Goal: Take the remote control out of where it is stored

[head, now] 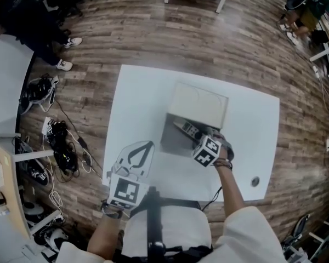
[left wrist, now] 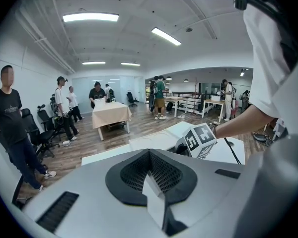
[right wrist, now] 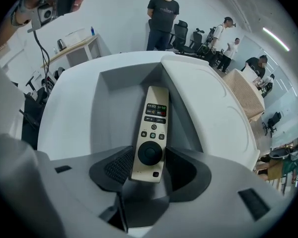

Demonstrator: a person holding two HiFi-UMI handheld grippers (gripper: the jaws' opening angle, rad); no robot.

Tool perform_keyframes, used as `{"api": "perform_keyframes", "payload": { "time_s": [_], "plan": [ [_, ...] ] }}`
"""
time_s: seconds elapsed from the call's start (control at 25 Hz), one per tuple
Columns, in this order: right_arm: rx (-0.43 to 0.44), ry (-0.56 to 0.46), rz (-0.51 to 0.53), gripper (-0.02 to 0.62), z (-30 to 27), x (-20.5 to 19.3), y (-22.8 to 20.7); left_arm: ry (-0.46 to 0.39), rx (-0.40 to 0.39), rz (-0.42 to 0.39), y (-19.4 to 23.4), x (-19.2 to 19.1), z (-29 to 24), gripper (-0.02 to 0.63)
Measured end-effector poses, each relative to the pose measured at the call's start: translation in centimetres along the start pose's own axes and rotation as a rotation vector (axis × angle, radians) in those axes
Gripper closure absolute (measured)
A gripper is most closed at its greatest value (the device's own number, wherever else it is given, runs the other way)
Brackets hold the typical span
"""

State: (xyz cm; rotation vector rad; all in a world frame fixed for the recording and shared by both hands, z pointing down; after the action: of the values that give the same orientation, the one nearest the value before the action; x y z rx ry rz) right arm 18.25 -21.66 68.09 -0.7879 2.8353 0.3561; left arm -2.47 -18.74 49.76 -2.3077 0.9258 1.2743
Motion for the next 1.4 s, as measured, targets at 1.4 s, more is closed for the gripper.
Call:
{"api": "perform_keyframes", "payload": {
  "time_s": [1.4],
  "plan": [
    [-0.088,-0.001,-0.059,0.410,3.3,0.0,-0.2,-0.039,0.032,-0.014,0.5,-0.5,2.0,0.608]
  ]
}}
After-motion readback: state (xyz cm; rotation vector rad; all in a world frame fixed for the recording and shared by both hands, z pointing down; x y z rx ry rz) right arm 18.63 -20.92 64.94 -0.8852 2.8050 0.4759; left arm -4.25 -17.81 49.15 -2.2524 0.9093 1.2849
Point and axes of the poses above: the fingertips, and each gripper's own axes: z backward along the fingers, y to its left, x out of its top, the point moved 6 cm from there along z, backward along the fingers, and after that the axes turned 4 degrees about -x, right-handed, at the moved point
